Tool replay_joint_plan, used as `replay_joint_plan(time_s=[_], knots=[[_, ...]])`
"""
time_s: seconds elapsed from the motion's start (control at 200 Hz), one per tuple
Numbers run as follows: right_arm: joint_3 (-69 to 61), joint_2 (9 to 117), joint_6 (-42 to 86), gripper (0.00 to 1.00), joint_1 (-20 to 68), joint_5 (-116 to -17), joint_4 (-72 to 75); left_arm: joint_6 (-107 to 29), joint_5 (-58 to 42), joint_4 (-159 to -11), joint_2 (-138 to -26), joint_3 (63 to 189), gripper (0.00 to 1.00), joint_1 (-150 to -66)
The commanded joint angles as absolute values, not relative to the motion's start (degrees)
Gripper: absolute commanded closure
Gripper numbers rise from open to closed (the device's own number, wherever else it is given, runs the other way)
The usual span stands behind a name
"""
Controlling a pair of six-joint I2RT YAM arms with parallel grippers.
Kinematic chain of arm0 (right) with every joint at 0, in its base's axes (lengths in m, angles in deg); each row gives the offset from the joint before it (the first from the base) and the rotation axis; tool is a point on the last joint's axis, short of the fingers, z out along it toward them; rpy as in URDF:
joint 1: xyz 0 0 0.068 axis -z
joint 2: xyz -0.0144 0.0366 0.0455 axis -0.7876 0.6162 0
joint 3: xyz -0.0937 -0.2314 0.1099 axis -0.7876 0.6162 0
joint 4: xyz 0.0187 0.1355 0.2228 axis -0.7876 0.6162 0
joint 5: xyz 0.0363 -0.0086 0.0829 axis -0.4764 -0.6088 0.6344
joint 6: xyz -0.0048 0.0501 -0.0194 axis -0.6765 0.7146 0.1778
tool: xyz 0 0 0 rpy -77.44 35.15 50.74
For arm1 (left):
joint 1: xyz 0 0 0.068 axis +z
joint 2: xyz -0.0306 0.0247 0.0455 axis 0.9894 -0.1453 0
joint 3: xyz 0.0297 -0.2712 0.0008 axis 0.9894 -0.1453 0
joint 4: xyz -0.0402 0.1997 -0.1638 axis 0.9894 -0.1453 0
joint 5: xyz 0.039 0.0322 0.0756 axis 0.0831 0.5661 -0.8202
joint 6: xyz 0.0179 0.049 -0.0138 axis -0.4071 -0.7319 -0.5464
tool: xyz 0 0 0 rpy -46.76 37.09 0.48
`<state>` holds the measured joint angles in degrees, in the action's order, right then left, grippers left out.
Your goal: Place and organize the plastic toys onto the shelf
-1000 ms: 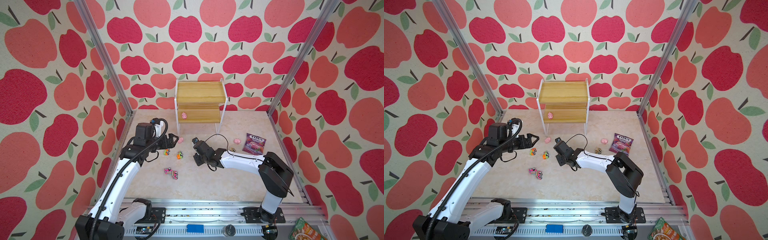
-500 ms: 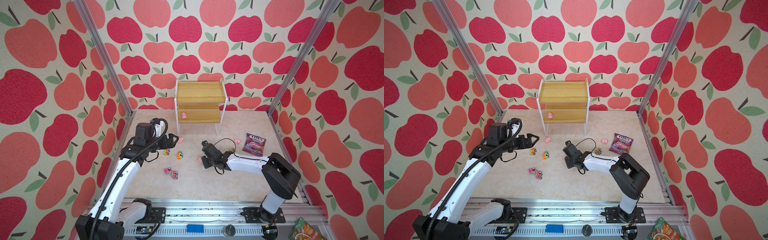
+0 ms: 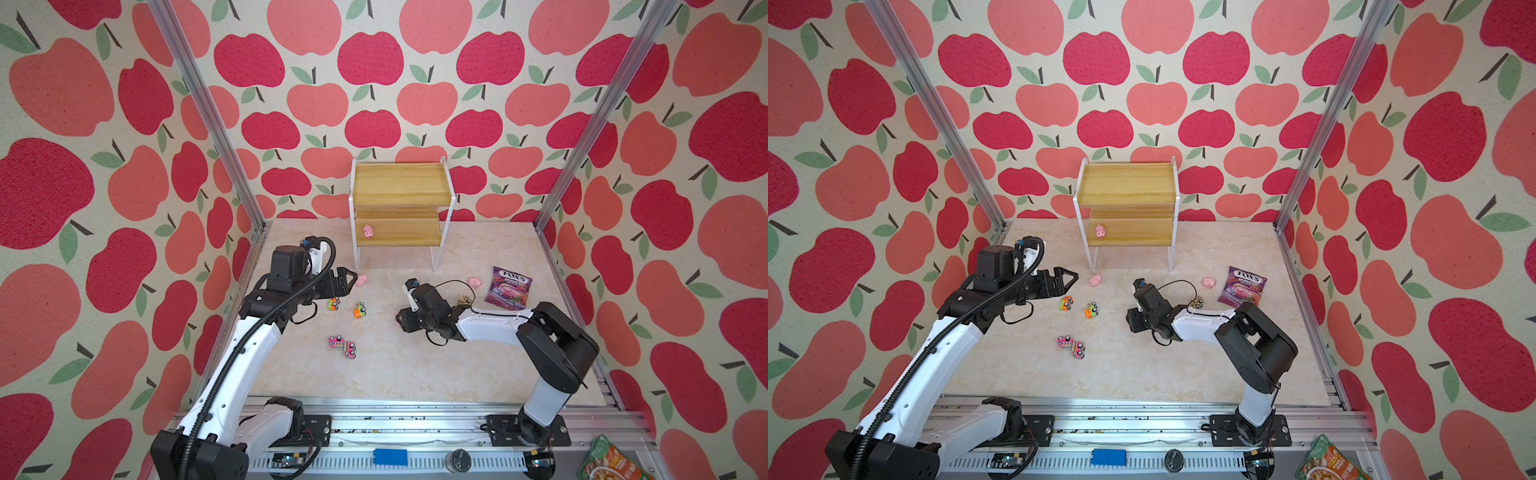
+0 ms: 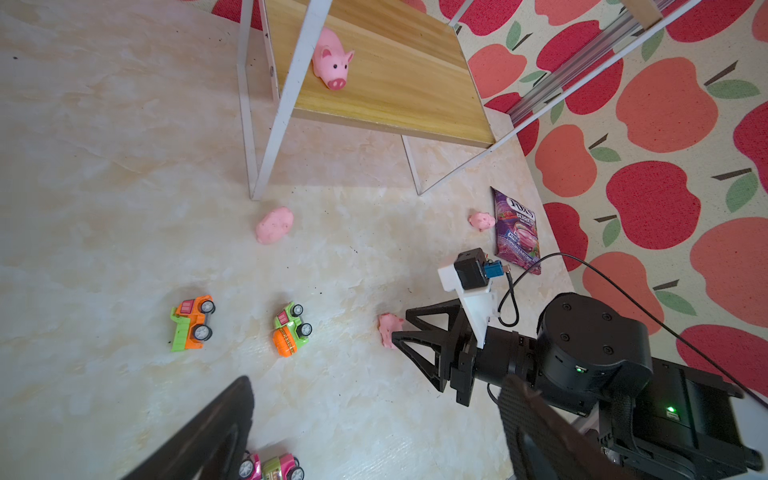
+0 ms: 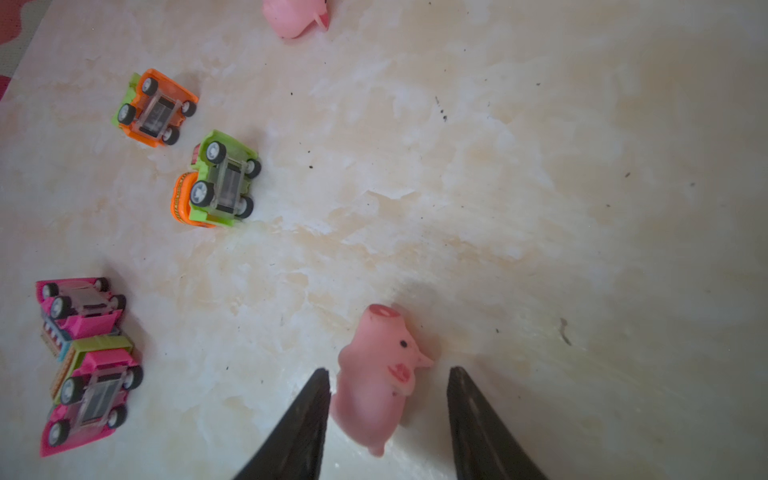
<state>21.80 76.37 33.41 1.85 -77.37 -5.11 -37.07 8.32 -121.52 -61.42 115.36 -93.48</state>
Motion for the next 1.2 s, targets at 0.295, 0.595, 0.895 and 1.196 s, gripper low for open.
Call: replay_joint_plan(time_s=[0.295, 0.595, 0.895, 1.196], knots=[[19.1, 79.3, 33.6, 0.75, 1.7, -77.4, -5.2, -36.8, 8.6, -120.9, -61.7, 115.0, 0.06, -93.2], [8.7, 79.6, 24.7, 0.81, -2.7, -89.2, 13.0, -36.8, 8.6, -120.8, -61.8, 115.0, 0.06, -93.2], [-0.3, 87.3, 16.1, 0.82, -8.6, -114.5, 30.7, -36.7, 8.4, -120.8, -61.6, 115.1, 0.06, -93.1], [-7.0, 96.5, 14.9, 0.82, -14.1, -122.7, 36.4, -37.1, 8.0, -121.2, -61.5, 115.3, 0.05, -92.9]])
